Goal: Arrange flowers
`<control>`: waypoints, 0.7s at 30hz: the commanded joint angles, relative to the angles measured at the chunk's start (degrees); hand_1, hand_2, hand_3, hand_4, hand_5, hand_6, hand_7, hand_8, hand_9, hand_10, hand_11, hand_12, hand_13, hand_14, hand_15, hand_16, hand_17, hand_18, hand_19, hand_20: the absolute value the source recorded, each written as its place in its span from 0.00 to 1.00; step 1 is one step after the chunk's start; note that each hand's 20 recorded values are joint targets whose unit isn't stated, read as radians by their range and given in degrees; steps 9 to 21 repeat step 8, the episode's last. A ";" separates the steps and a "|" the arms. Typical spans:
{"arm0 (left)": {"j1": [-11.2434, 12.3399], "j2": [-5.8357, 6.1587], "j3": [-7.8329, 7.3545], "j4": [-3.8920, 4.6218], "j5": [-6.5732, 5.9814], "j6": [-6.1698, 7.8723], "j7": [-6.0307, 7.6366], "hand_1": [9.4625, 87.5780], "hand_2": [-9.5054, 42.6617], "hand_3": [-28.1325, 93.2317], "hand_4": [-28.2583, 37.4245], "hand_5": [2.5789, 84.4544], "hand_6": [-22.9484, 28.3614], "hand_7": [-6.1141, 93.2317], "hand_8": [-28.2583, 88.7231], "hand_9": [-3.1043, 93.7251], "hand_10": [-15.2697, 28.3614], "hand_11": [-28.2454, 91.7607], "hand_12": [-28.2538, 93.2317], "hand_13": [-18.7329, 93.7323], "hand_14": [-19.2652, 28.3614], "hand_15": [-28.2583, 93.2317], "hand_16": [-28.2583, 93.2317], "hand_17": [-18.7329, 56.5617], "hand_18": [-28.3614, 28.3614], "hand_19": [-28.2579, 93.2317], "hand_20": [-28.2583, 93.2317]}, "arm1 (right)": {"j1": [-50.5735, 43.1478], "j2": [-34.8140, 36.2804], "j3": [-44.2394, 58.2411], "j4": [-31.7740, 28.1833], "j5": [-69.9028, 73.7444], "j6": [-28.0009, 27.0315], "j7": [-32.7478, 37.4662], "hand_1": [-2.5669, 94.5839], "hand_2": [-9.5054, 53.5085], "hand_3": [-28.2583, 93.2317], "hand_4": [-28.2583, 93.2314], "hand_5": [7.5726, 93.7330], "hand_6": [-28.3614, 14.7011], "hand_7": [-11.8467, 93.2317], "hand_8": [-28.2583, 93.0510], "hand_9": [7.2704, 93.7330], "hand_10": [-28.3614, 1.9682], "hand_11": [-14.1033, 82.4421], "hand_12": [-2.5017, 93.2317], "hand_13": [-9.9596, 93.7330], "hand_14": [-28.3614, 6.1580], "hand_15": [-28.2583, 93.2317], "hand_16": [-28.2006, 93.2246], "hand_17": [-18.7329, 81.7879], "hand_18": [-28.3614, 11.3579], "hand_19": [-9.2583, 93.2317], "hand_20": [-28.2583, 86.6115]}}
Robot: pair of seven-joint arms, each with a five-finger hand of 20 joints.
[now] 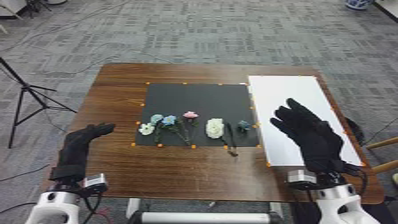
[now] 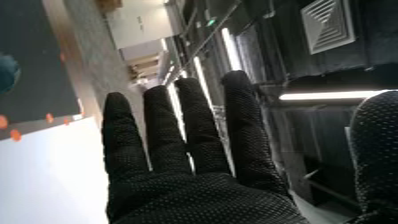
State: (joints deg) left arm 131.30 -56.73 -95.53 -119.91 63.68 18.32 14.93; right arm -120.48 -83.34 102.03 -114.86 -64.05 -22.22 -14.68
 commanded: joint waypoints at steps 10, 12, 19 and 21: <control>-2.52 -0.64 6.19 -0.74 6.40 8.03 2.11 0.17 0.60 0.70 0.00 0.80 0.43 0.20 0.16 0.65 0.69 0.38 0.30 0.51 0.71 0.33 0.20 0.33 0.67 0.30 0.36 | 1.15 0.16 -2.83 1.45 -5.27 13.91 1.17 0.13 0.22 0.85 0.09 0.50 0.63 0.24 0.17 0.49 0.45 0.21 0.18 0.39 0.42 0.30 0.38 0.39 0.34 0.15 0.49; -2.52 -0.64 6.19 -0.74 6.40 8.03 2.11 0.17 0.60 0.70 0.00 0.80 0.43 0.20 0.16 0.65 0.69 0.38 0.30 0.51 0.71 0.33 0.20 0.33 0.67 0.30 0.36 | 1.15 0.16 -2.83 1.45 -5.27 13.91 1.17 0.13 0.22 0.85 0.09 0.50 0.63 0.24 0.17 0.49 0.45 0.21 0.18 0.39 0.42 0.30 0.38 0.39 0.34 0.15 0.49; -2.52 -0.64 6.19 -0.74 6.40 8.03 2.11 0.17 0.60 0.70 0.00 0.80 0.43 0.20 0.16 0.65 0.69 0.38 0.30 0.51 0.71 0.33 0.20 0.33 0.67 0.30 0.36 | 1.15 0.16 -2.83 1.45 -5.27 13.91 1.17 0.13 0.22 0.85 0.09 0.50 0.63 0.24 0.17 0.49 0.45 0.21 0.18 0.39 0.42 0.30 0.38 0.39 0.34 0.15 0.49; -2.52 -0.64 6.19 -0.74 6.40 8.03 2.11 0.17 0.60 0.70 0.00 0.80 0.43 0.20 0.16 0.65 0.69 0.38 0.30 0.51 0.71 0.33 0.20 0.33 0.67 0.30 0.36 | 1.15 0.16 -2.83 1.45 -5.27 13.91 1.17 0.13 0.22 0.85 0.09 0.50 0.63 0.24 0.17 0.49 0.45 0.21 0.18 0.39 0.42 0.30 0.38 0.39 0.34 0.15 0.49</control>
